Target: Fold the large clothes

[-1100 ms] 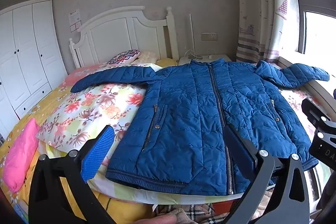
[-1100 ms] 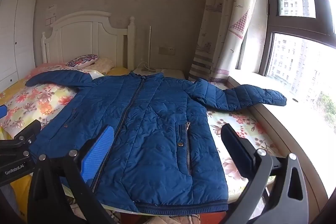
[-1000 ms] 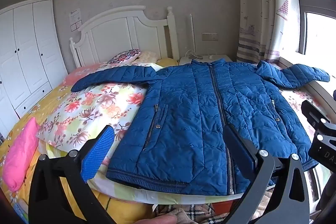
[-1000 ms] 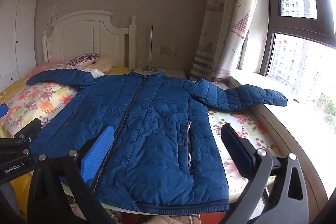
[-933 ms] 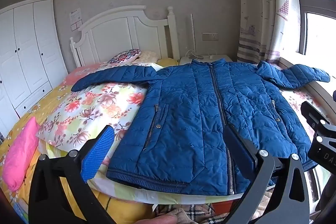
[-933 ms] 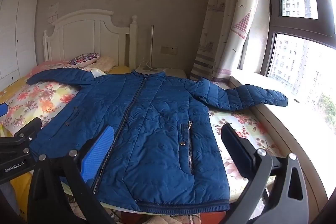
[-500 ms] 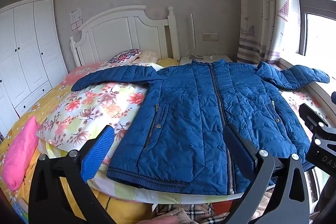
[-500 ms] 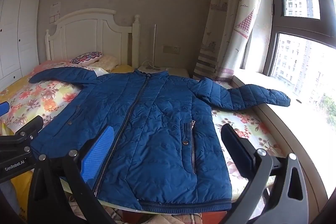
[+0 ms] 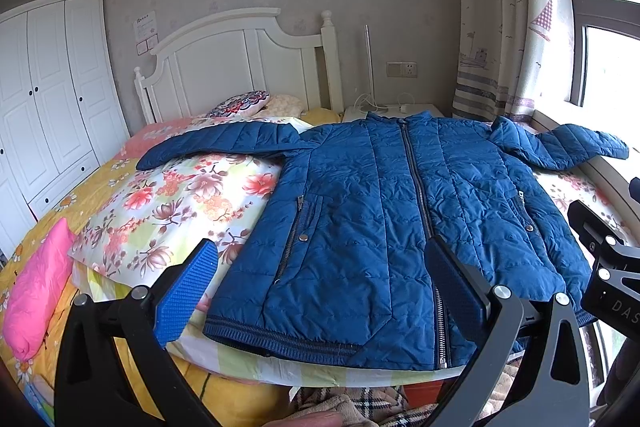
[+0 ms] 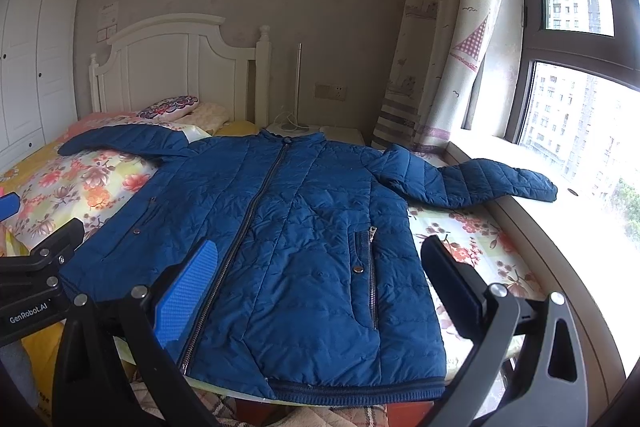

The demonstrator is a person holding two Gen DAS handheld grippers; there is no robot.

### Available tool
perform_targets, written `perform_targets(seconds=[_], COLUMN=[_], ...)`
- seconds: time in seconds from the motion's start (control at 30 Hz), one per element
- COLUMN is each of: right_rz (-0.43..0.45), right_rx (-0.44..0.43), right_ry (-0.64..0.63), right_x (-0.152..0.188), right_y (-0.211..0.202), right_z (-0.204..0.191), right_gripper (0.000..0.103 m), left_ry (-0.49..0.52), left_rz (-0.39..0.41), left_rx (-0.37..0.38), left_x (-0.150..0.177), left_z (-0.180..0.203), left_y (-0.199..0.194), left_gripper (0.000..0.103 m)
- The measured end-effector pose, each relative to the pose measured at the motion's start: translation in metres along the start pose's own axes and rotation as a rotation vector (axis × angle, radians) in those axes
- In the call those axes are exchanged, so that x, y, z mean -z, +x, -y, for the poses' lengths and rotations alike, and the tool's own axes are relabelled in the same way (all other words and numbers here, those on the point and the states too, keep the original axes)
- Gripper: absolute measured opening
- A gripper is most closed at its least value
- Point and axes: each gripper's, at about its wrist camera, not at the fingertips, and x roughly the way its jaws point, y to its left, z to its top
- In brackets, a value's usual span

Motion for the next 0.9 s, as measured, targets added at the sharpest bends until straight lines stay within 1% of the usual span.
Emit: perform_targets(seconds=[0.9], right_rz=[-0.008], right_rx=[-0.007], right_ry=[-0.002], right_x=[0.0005], right_y=[-0.0003], right_z=[-0.0054], right_gripper=[0.101], left_ry=[-0.005], left_rz=[-0.001], left_rx=[0.001], left_x=[0.0018], left_z=[-0.0024], left_y=[0.0004], left_gripper=[0.099])
